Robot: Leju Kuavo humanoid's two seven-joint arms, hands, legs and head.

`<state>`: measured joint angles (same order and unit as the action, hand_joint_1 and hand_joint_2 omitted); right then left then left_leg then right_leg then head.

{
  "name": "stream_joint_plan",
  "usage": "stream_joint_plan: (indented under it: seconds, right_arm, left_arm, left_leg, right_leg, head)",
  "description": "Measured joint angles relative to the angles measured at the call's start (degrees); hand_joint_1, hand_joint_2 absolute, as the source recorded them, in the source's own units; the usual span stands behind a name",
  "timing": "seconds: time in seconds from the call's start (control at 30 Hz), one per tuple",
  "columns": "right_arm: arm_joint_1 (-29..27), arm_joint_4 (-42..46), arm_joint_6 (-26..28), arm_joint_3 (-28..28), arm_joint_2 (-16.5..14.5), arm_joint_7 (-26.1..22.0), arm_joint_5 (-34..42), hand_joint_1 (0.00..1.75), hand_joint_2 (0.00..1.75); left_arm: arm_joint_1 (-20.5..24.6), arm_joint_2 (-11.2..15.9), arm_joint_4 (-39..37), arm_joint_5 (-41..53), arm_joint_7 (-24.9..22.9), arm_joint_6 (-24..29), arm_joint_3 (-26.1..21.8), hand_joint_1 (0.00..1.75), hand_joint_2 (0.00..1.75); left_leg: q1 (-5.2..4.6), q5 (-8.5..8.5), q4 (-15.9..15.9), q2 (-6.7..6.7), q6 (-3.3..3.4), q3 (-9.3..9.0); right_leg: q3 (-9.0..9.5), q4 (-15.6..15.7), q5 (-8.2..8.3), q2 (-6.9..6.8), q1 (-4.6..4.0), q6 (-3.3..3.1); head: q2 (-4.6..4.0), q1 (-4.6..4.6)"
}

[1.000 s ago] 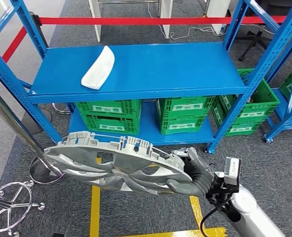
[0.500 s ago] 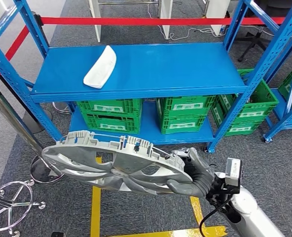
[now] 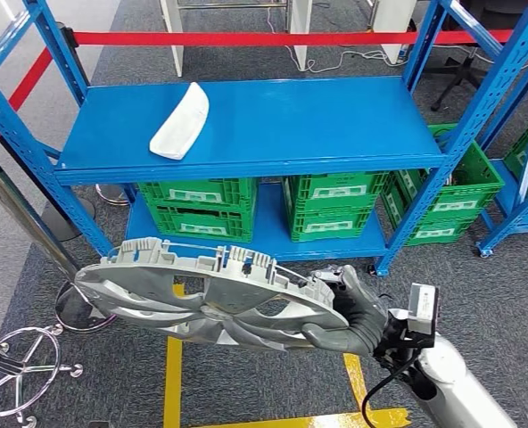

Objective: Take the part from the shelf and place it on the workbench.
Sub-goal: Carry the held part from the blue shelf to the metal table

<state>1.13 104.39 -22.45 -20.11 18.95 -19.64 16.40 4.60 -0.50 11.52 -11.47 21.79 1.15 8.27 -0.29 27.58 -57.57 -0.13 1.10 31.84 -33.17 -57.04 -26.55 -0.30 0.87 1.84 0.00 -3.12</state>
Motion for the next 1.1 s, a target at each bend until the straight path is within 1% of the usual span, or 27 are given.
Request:
stream_joint_plan:
  seconds: [0.27, 0.4, 0.47, 0.63, 0.83, 0.97, 1.03, 1.1]
  right_arm:
    - [-0.2, 0.0, 0.7, 0.0, 0.0, 0.1, 0.1, 1.75, 1.75]
    - [-0.8, 0.2, 1.3, 0.2, 0.0, 0.1, 0.0, 1.75, 1.75]
    - [-1.3, 0.4, 1.5, 0.5, 0.1, 0.1, 0.0, 1.75, 1.75]
    - [-1.3, 0.7, 1.4, 0.7, 0.3, 0.1, 0.0, 1.75, 1.75]
    - [-1.2, 0.7, 1.3, 0.7, 0.4, 0.1, 0.1, 1.75, 1.75]
    - [-1.3, 0.8, 1.3, 0.8, 0.6, 0.1, 0.2, 1.75, 1.75]
    - [-1.3, 1.0, 1.3, 0.8, 0.8, 0.2, 0.2, 1.75, 1.75]
    - [-1.1, 1.1, 1.0, 0.9, 0.9, 0.3, 0.3, 1.75, 1.75]
  left_arm:
    - [0.1, 0.0, 0.0, 2.3, 2.9, 4.7, 0.0, 0.00, 0.00]
    - [0.1, -0.2, 0.0, 2.9, 6.3, 7.1, 0.0, 0.00, 0.00]
    - [0.1, -0.3, 0.0, 2.4, 7.3, 7.5, 0.0, 0.00, 0.00]
    - [0.2, -0.4, 0.0, 2.0, 6.7, 2.7, -0.1, 0.00, 0.00]
    - [0.2, -0.4, 0.0, 1.9, 6.9, 1.7, -0.1, 0.00, 0.00]
    - [0.2, -0.3, 0.0, 2.0, 10.3, 0.0, -0.1, 0.00, 0.00]
    - [0.3, -0.3, 0.0, 2.2, 11.1, -2.3, -0.1, 0.00, 0.00]
    - [0.3, -0.3, 0.0, 1.7, 10.0, -6.9, -0.1, 0.00, 0.00]
  left_leg:
    - [-0.01, -0.03, 0.0, 0.00, 0.01, 0.01]
    - [-0.01, -0.03, 0.0, 0.00, 0.01, 0.02]
    - [-0.01, -0.03, 0.0, 0.00, 0.01, 0.03]
    - [-0.01, -0.03, 0.0, 0.01, 0.01, 0.04]
    - [-0.01, -0.03, 0.0, 0.01, 0.01, 0.04]
    - [-0.01, -0.03, 0.0, 0.01, 0.01, 0.05]
    - [-0.01, -0.03, 0.0, 0.00, 0.01, 0.06]
    - [-0.01, -0.03, 0.0, 0.00, 0.01, 0.09]
  right_leg:
    - [-0.03, 0.0, 0.00, 0.01, 0.01, 0.00]
    - [-0.04, 0.0, 0.00, 0.01, 0.01, 0.00]
    - [-0.05, 0.0, 0.00, 0.01, 0.01, 0.00]
    - [-0.06, 0.0, 0.01, 0.02, 0.00, 0.00]
    - [-0.07, 0.0, 0.01, 0.02, 0.00, 0.00]
    - [-0.08, 0.0, 0.01, 0.02, 0.00, 0.00]
    - [-0.09, 0.0, 0.01, 0.02, 0.00, 0.00]
    - [-0.09, 0.0, 0.01, 0.03, 0.00, 0.00]
  head:
    - [0.00, -0.01]
    - [0.00, 0.00]
    - [0.00, 0.01]
    - [0.00, -0.01]
    - [0.00, -0.01]
    - [0.00, -0.01]
    - [0.00, -0.01]
    - [0.00, -0.01]
